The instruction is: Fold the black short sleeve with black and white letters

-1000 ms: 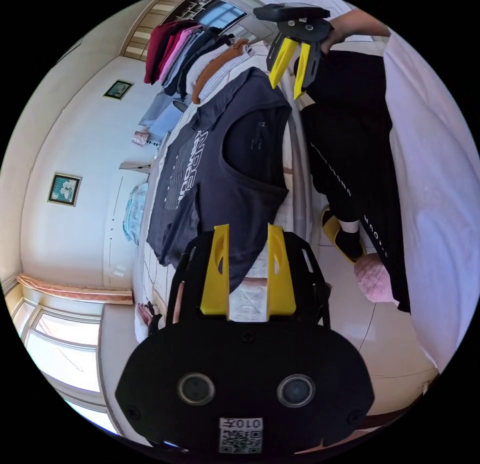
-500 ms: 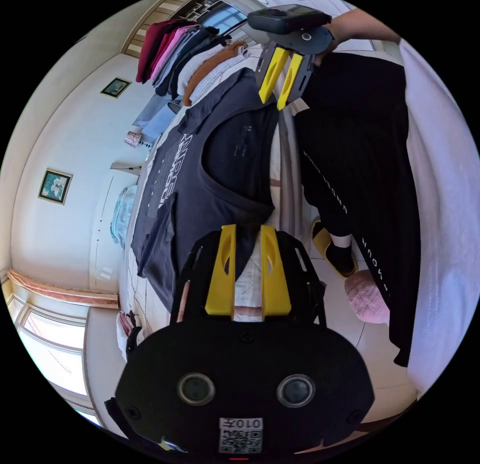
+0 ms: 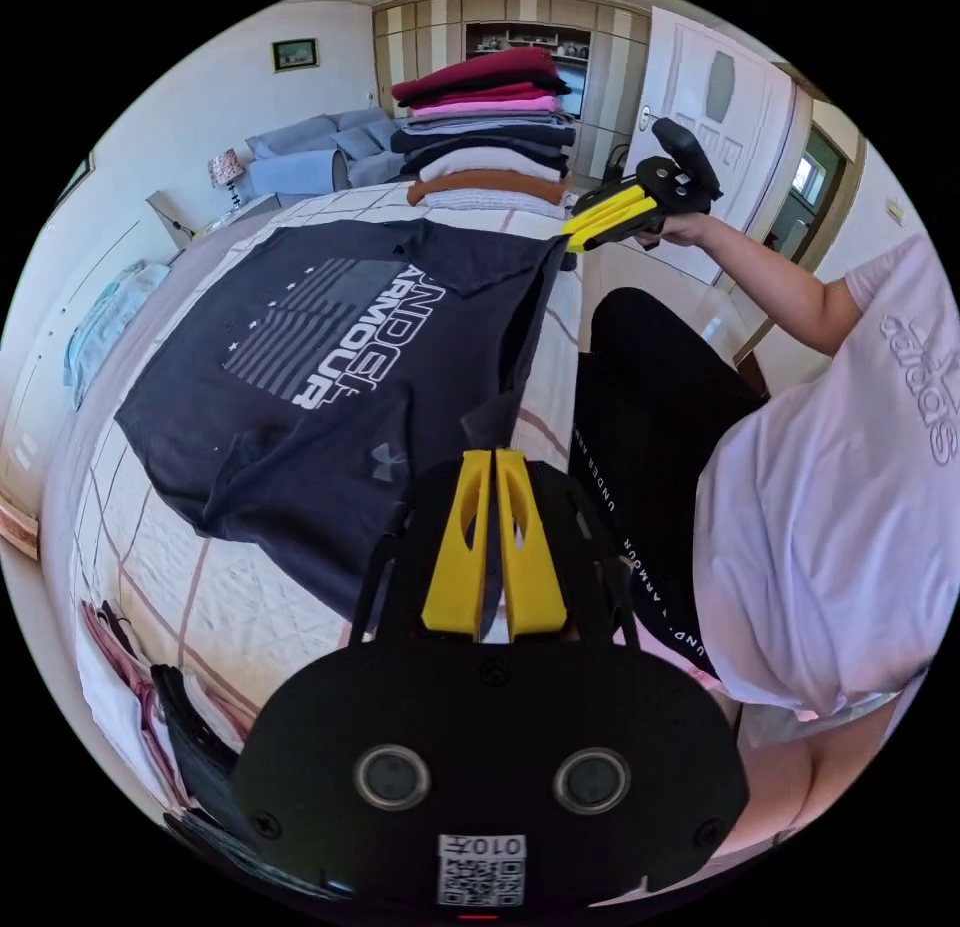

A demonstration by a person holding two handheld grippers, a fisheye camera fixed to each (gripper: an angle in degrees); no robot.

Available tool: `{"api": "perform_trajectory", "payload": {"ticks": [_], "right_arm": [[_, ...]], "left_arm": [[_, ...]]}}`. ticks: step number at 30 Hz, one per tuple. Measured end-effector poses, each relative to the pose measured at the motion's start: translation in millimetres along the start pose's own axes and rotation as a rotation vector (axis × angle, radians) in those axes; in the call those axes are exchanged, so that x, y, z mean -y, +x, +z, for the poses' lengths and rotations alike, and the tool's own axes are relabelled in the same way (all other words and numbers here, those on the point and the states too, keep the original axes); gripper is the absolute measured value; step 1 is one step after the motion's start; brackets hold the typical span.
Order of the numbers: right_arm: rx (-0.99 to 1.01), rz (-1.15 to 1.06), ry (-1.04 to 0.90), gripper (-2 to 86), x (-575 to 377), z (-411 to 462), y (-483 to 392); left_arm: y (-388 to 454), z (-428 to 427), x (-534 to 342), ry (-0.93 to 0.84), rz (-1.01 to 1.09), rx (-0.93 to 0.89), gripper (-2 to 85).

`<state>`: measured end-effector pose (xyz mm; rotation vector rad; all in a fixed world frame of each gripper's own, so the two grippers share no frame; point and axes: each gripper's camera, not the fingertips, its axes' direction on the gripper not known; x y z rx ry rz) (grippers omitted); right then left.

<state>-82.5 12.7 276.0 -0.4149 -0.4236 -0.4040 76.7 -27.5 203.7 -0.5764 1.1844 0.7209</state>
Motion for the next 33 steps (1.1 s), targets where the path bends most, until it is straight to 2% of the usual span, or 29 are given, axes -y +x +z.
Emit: {"api": "perform_trajectory", "payload": {"ticks": [3, 6, 8, 10, 14, 18, 22, 24, 30, 33], "right_arm": [[0.094, 0.071, -0.093, 2.0, 25.1, 41.8, 55.2], [0.205, 0.122, -0.221, 2.4, 38.1, 96.1, 89.7], [0.226, 0.117, -0.215, 2.9, 37.1, 108.6, 97.8], [0.255, 0.126, -0.172, 3.7, 28.2, 105.8, 108.7], [0.295, 0.219, -0.031, 7.5, -18.2, 77.8, 142.1], [0.271, 0.223, -0.044, 10.0, -57.3, 62.4, 139.3], [0.209, 0.218, -0.051, 11.0, -67.9, 68.1, 115.1], [0.151, 0.242, -0.034, 11.2, -69.2, 75.2, 102.4], [0.084, 0.268, -0.034, 11.0, -77.3, 85.3, 86.2], [0.058, 0.275, -0.067, 10.6, -82.2, 95.5, 83.8]], "left_arm": [[-70.0, 3.7, 30.1, -0.027, -0.087, -0.057, -0.1], [-133.0, 35.1, 49.6, -0.103, -0.213, -0.196, 0.1], [-154.0, 54.7, 55.9, -0.153, -0.244, -0.283, 0.4], [-158.0, 47.8, 54.1, -0.13, -0.256, -0.285, 0.9], [-158.7, -15.4, 27.6, -0.022, -0.401, -0.148, 3.7], [-126.5, -71.4, 0.6, 0.094, -0.488, 0.022, 6.4], [-90.1, -47.6, -2.8, -0.02, -0.504, 0.148, 9.2], [-82.6, -33.5, -1.5, -0.015, -0.525, 0.16, 9.9], [-68.8, -21.8, 19.2, 0.057, -0.423, 0.337, 10.2], [-70.1, 4.1, 36.3, -0.038, -0.237, 0.224, 9.5]]}}
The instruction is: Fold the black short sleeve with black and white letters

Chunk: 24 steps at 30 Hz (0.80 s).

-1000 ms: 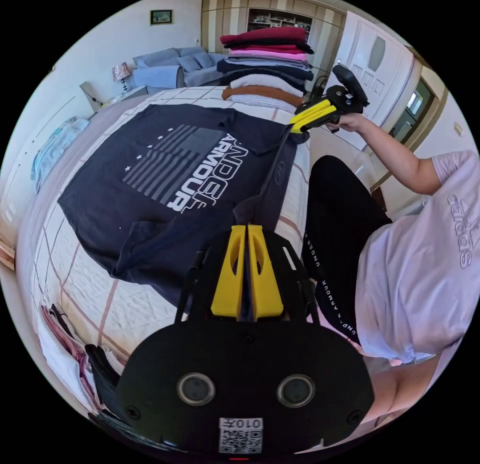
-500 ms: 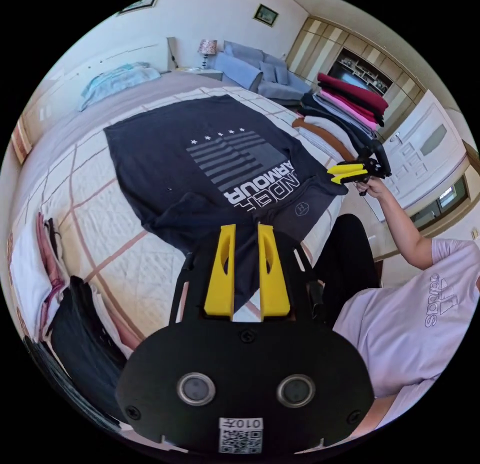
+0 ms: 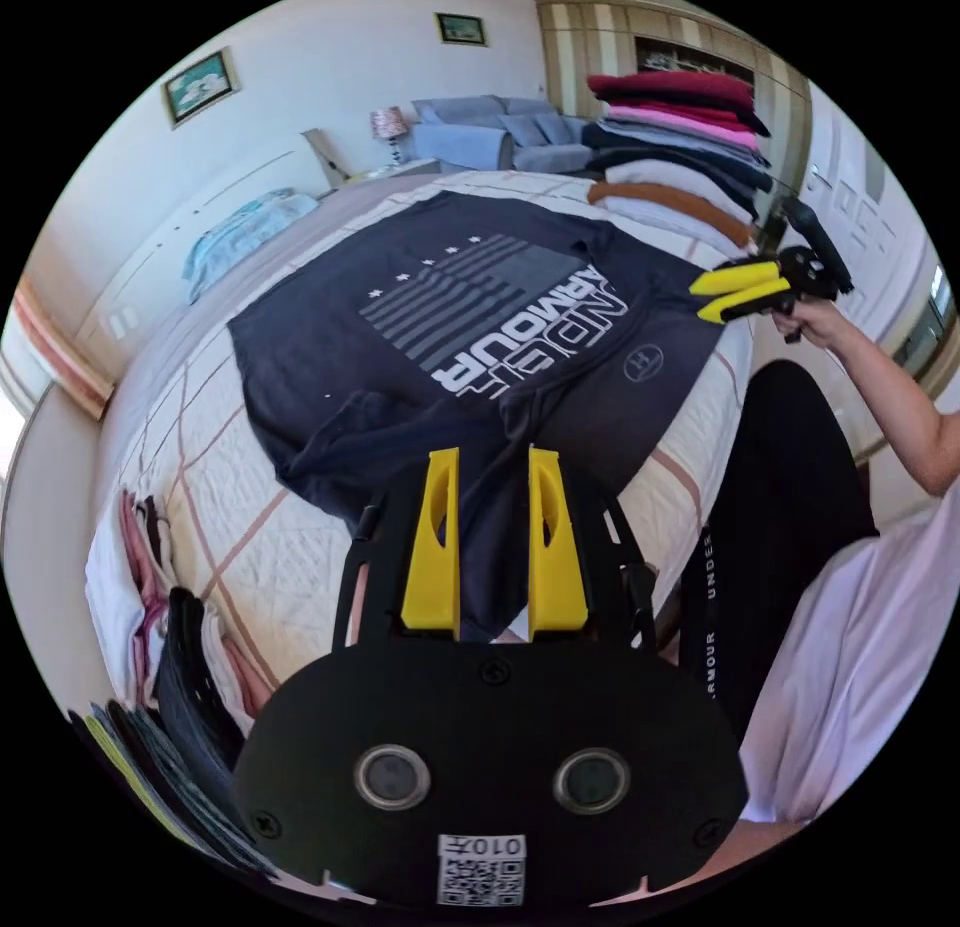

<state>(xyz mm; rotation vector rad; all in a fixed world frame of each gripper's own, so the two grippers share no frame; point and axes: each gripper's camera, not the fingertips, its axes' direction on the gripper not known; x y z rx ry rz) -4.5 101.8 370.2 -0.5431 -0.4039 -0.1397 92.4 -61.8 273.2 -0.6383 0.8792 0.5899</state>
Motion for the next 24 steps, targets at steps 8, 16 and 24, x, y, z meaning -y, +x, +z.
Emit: {"api": "perform_trajectory", "payload": {"ticks": [8, 16, 24], "right_arm": [[-0.05, -0.051, 0.021, 7.7, -18.0, 4.0, -5.6], [0.058, -0.049, 0.055, 2.6, -31.3, 1.3, 18.6], [0.0, -0.05, 0.124, 1.4, -63.2, -19.4, 17.4]], "left_arm": [[-18.6, 17.9, -13.6, -0.003, 0.034, -0.137, 6.6], [-7.4, 29.2, -20.9, -0.012, 0.142, -0.124, 4.8], [3.5, 9.9, -52.1, 0.056, 0.123, -0.179, 1.2]]}}
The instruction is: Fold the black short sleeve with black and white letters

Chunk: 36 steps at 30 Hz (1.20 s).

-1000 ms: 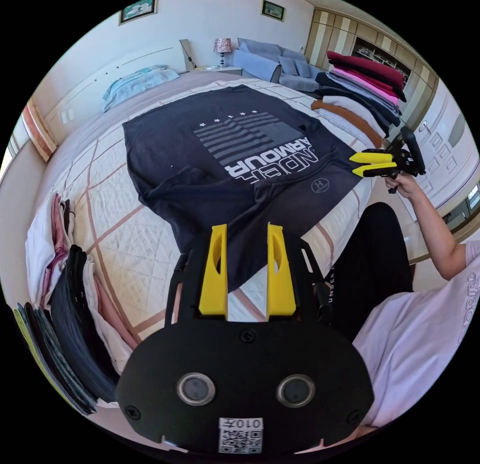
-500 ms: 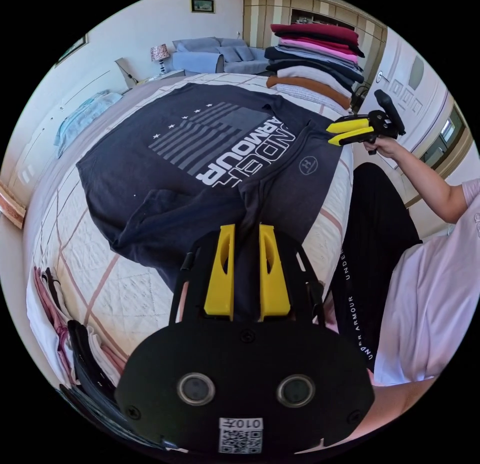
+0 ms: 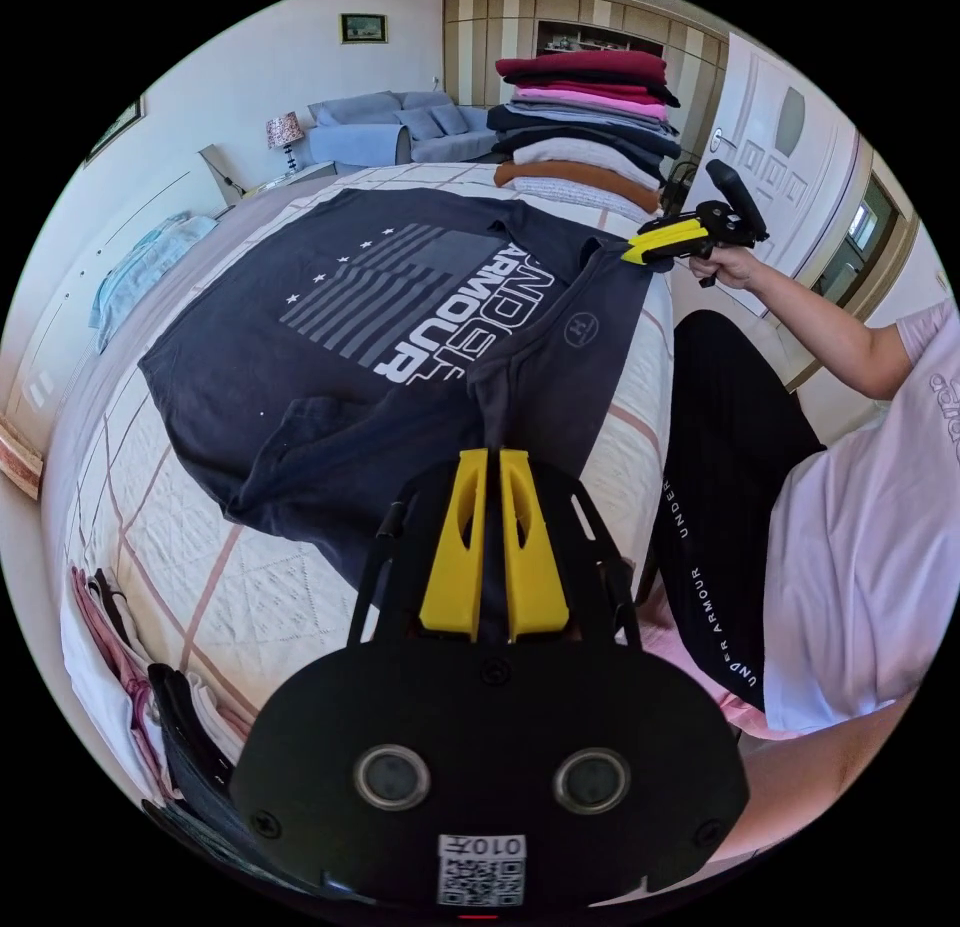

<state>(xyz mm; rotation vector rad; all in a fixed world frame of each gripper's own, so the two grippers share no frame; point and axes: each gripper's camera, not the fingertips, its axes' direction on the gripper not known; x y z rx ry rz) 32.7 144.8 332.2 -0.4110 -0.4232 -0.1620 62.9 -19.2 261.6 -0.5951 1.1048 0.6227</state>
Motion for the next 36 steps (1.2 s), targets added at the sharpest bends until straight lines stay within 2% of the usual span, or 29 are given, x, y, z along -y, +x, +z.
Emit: {"api": "perform_trajectory", "payload": {"ticks": [9, 17, 28, 36], "right_arm": [[0.146, -0.091, 0.155, 1.6, -60.5, -81.3, 3.1], [0.212, -0.085, 0.137, 2.2, -112.7, -87.8, -4.3], [0.173, -0.127, 0.085, 2.7, -134.2, -103.0, -25.8], [0.187, -0.111, 0.127, 2.7, -129.2, -107.8, -16.1]], "left_arm": [[93.0, -49.8, -39.9, 0.062, 0.154, 0.059, 0.2], [185.0, -22.4, -74.6, -0.074, 0.277, 0.237, -0.1], [234.6, -14.7, -115.9, -0.088, 0.307, 0.246, -0.2], [220.8, -9.9, -136.0, 0.1, 0.174, 0.246, -0.2]]}}
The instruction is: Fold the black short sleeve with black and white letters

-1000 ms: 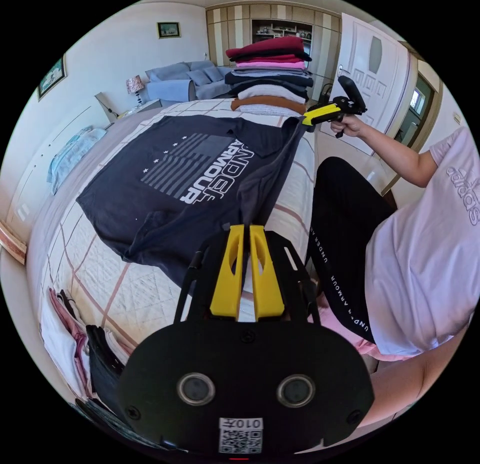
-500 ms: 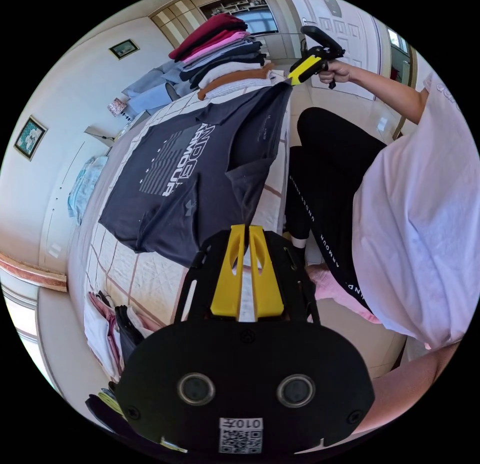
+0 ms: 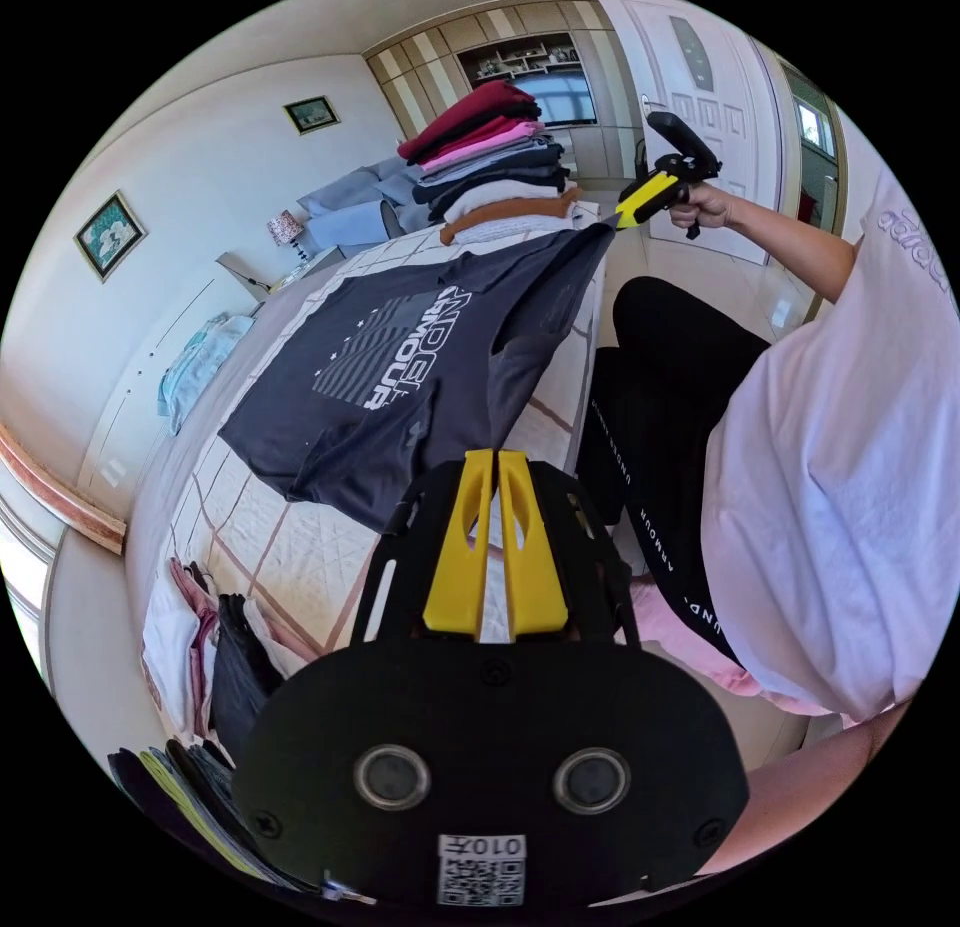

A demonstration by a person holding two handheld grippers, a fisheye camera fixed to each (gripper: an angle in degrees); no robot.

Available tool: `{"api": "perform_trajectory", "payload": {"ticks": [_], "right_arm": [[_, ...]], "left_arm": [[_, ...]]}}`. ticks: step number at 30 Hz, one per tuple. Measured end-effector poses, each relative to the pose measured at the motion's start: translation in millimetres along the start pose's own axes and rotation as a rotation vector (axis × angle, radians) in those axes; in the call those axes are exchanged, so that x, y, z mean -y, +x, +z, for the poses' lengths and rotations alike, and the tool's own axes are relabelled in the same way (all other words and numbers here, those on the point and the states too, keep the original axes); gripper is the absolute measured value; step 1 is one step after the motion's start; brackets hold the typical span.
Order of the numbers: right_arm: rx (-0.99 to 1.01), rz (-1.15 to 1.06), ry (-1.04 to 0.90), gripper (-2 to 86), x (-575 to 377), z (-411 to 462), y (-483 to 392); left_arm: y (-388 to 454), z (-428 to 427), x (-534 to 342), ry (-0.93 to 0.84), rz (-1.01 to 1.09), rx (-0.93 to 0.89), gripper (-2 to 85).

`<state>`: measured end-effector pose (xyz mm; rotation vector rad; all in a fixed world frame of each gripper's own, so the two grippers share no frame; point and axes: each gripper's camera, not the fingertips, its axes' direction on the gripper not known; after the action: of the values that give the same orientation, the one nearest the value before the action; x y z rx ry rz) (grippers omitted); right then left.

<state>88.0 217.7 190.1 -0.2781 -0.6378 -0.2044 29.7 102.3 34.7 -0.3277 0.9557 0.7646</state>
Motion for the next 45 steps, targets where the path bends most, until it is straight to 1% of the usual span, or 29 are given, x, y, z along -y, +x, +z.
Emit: {"api": "perform_trajectory", "payload": {"ticks": [3, 5, 8, 10, 11, 13, 18, 23, 26, 32, 34, 39, 41, 45], "right_arm": [[-0.007, -0.002, -0.028, 2.6, 1.5, 3.1, 4.8], [-0.006, -0.004, -0.048, 2.6, 3.7, 11.4, 6.7], [0.015, 0.006, -0.079, 2.6, 3.9, 28.8, 10.3], [0.03, 0.017, -0.088, 2.6, 0.5, 35.8, 13.4], [0.036, 0.031, -0.096, 2.6, -2.4, 39.3, 16.7], [0.047, 0.047, -0.104, 2.6, -5.8, 42.0, 22.2], [0.067, 0.054, -0.093, 2.6, -4.3, 41.2, 34.0], [0.074, 0.054, -0.103, 2.5, -0.2, 42.9, 40.5], [0.071, 0.056, -0.099, 2.5, 1.5, 40.5, 42.5], [0.067, 0.066, -0.095, 2.5, 4.2, 34.8, 44.3], [0.064, 0.067, -0.1, 2.5, 5.0, 34.4, 44.1], [0.055, 0.047, -0.1, 2.3, 7.7, 31.0, 40.2], [0.049, 0.027, -0.099, 2.1, 10.4, 26.7, 38.0], [0.023, -0.035, -0.073, 1.7, 20.6, 5.7, 30.2]], "left_arm": [[8.0, 8.1, -4.3, -0.016, 0.033, 0.028, -0.3], [24.6, 27.5, -3.8, -0.044, 0.097, 0.075, -0.3], [48.2, 67.2, -4.5, -0.13, 0.173, 0.051, -0.3], [58.7, 84.7, -7.6, -0.152, 0.176, 0.076, -0.3], [63.9, 92.4, -9.1, -0.161, 0.17, 0.118, -0.3], [72.5, 100.7, -11.0, -0.16, 0.186, 0.168, -0.2], [91.2, 118.4, -17.8, -0.157, 0.248, 0.213, 0.1], [100.1, 122.1, -23.3, -0.129, 0.265, 0.197, 1.9], [109.0, 123.9, -24.8, -0.123, 0.281, 0.225, 2.3], [127.4, 123.9, -18.4, -0.085, 0.316, 0.3, 1.3], [128.4, 126.1, -16.4, -0.11, 0.311, 0.334, 0.5], [102.8, 100.5, -13.7, -0.111, 0.211, 0.256, -0.2], [83.0, 72.2, -9.7, -0.088, 0.176, 0.206, -0.3], [61.7, 24.5, 5.8, -0.049, 0.18, 0.193, -0.3]]}}
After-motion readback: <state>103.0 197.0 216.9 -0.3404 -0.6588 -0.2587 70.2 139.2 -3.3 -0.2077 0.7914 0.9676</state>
